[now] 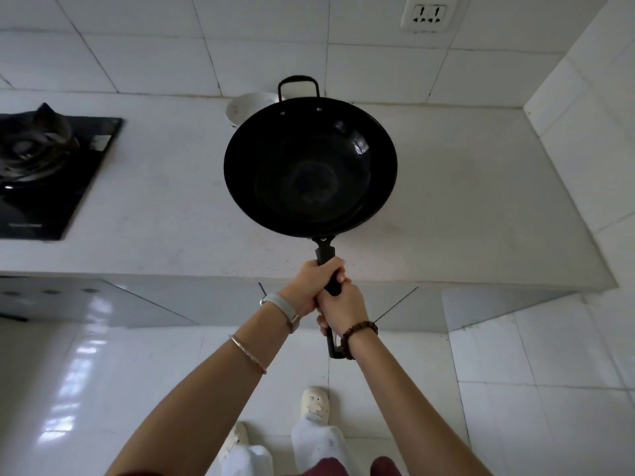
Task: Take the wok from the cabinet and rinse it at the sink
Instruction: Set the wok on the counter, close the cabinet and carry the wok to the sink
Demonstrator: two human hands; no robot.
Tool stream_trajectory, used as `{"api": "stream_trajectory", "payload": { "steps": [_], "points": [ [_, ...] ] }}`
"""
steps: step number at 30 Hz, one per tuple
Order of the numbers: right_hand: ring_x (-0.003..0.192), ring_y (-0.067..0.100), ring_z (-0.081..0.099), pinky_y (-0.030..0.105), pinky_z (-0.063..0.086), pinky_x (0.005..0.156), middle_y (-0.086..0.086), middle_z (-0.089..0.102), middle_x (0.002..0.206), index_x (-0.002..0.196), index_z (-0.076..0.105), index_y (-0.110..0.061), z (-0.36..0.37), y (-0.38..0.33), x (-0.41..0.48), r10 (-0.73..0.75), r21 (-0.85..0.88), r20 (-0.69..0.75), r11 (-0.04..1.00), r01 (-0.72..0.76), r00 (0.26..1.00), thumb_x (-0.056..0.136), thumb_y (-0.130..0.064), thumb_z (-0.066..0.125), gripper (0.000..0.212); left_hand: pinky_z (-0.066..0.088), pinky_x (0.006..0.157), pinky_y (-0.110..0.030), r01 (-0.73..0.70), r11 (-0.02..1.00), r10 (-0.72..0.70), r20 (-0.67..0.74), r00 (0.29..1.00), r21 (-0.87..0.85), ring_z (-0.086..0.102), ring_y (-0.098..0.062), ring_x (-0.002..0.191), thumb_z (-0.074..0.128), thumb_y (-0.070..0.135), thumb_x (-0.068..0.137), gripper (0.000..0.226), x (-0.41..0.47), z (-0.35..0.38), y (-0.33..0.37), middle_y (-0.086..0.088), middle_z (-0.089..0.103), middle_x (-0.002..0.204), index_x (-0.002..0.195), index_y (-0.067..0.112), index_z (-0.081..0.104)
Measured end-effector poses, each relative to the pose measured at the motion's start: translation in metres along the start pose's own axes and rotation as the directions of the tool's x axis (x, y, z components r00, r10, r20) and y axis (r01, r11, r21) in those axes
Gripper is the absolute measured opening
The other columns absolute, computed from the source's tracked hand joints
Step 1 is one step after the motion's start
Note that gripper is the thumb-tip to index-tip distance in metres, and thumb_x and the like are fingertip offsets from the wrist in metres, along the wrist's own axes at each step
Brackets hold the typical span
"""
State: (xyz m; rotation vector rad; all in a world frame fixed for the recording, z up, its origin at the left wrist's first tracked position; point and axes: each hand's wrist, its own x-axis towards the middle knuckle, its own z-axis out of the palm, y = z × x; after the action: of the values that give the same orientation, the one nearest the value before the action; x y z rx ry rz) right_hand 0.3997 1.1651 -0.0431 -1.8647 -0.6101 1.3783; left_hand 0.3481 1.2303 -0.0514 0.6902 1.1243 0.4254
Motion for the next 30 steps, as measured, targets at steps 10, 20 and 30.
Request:
{"api": "stream_trajectory", "payload": {
  "steps": [10, 20, 30],
  "points": [
    [0.032, 0.012, 0.046, 0.022, 0.040, 0.037, 0.004, 0.052, 0.058, 0.092, 0.049, -0.009, 0.071, -0.036, -0.035, -0.111, -0.107, 0.160, 0.986, 0.129, 0.981, 0.089, -0.012, 0.050, 0.005, 0.052, 0.075, -0.031, -0.180, 0.981, 0.167, -0.154, 0.974, -0.074, 0.054, -0.015, 0.057, 0.056, 0.012, 0.089, 0.030, -0.051, -0.075, 0.025, 0.002, 0.051, 0.051, 0.060, 0.013, 0.048],
    [0.033, 0.013, 0.046, 0.020, 0.038, 0.035, 0.007, 0.054, 0.059, 0.096, 0.052, -0.006, 0.214, -0.037, -0.084, -0.117, -0.247, 0.401, 0.941, 0.230, 0.909, 0.088, -0.013, 0.052, 0.010, 0.046, 0.079, -0.037, -0.275, 0.940, 0.183, -0.382, 0.906, -0.202, 0.051, -0.019, 0.064, 0.056, 0.013, 0.086, 0.032, -0.126, -0.225, 0.009, 0.001, 0.050, 0.051, 0.056, 0.013, 0.049],
    [0.034, 0.014, 0.045, 0.023, 0.040, 0.038, 0.009, 0.052, 0.059, 0.092, 0.050, -0.008, 0.371, -0.027, -0.150, -0.078, -0.309, 0.615, 0.892, 0.331, 0.785, 0.088, -0.013, 0.054, 0.008, 0.038, 0.075, -0.039, -0.366, 0.898, 0.169, -0.575, 0.800, -0.245, 0.049, -0.026, 0.073, 0.060, 0.023, 0.078, 0.035, -0.228, -0.377, -0.016, -0.003, 0.050, 0.059, 0.045, 0.018, 0.051]
  ]
}}
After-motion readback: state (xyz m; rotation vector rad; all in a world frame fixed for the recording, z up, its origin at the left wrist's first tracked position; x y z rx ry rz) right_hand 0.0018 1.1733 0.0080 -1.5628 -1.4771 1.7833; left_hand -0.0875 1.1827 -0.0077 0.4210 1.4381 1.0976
